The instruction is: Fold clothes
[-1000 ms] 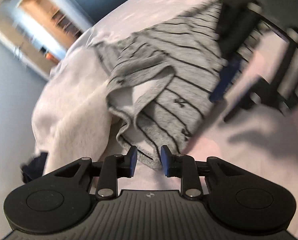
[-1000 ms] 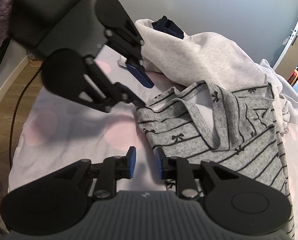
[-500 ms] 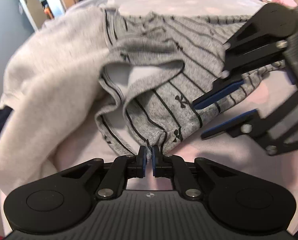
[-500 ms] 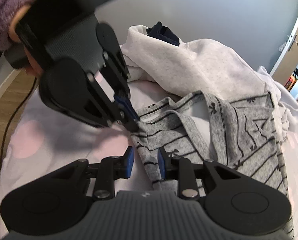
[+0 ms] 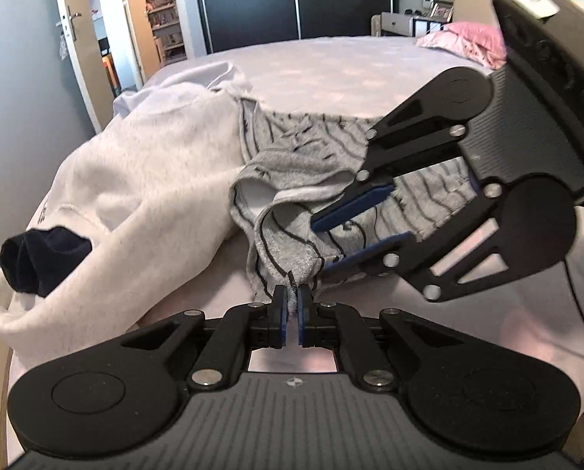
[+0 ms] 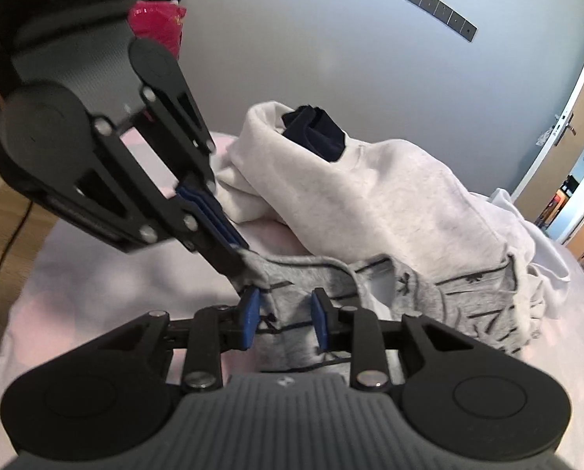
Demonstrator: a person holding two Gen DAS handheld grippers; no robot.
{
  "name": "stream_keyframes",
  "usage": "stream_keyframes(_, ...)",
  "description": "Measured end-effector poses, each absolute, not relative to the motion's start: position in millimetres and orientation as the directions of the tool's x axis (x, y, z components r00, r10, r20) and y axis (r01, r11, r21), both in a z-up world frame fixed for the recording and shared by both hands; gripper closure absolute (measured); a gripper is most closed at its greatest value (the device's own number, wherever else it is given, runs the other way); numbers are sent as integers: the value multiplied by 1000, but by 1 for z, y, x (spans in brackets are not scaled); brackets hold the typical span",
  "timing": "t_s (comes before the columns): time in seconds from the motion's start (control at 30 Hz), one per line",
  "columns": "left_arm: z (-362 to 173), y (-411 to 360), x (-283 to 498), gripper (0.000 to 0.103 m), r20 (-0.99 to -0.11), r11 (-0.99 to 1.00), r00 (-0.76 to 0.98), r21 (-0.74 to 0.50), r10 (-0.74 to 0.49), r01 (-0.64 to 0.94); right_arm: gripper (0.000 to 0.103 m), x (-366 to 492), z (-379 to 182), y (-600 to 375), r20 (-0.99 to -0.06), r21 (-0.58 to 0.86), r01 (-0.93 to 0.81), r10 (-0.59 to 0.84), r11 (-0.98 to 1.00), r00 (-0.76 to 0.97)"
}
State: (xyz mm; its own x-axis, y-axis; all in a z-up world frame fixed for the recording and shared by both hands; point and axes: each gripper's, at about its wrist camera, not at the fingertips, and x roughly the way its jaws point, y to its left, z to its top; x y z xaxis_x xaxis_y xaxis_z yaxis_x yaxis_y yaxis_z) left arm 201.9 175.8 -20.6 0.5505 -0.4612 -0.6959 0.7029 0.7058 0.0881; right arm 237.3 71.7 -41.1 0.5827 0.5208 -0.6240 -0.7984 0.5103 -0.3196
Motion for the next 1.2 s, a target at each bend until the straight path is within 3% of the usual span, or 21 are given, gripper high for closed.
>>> stream_keyframes(0.1,-15,172,204,101,-675,707,561,82,-479,702,81,240,-43,69,-646,-315,-798,501,513,577)
stream_keyframes(0.33,-4,166,206,101,-642,714,581,73,-500,696,81,233,-40,62,-630,-296,-760,480,579,611)
stream_keyframes(0.37,-3,166,207,101,-641,718,583,71,-499,693,81,232,-39,61,-616,-307,-741,469,597,633)
stream_keyframes(0.43,-1,165,207,101,-641,726,588,71,-493,684,70,225,-35,56,-568,-328,-683,442,653,695)
stream_keyframes(0.6,3,165,207,101,-634,731,592,59,-499,680,71,206,-31,44,-535,-299,-644,435,704,724)
stream_keyframes(0.87,10,163,204,101,-628,725,590,58,-508,686,72,218,-40,56,-567,-286,-634,406,719,717)
stream_keyframes(0.93,10,161,204,101,-633,722,590,70,-501,688,90,222,-41,59,-566,-280,-621,396,732,723)
stream_keyframes(0.97,9,160,204,101,-637,721,590,76,-496,688,93,223,-40,60,-571,-278,-617,390,736,722)
stream_keyframes(1.17,-1,148,201,99,-679,688,597,184,-427,702,96,214,-31,51,-556,-326,-609,374,723,742)
stream_keyframes(1.2,-3,145,199,93,-687,672,598,213,-413,709,96,211,-30,50,-553,-350,-606,364,715,749)
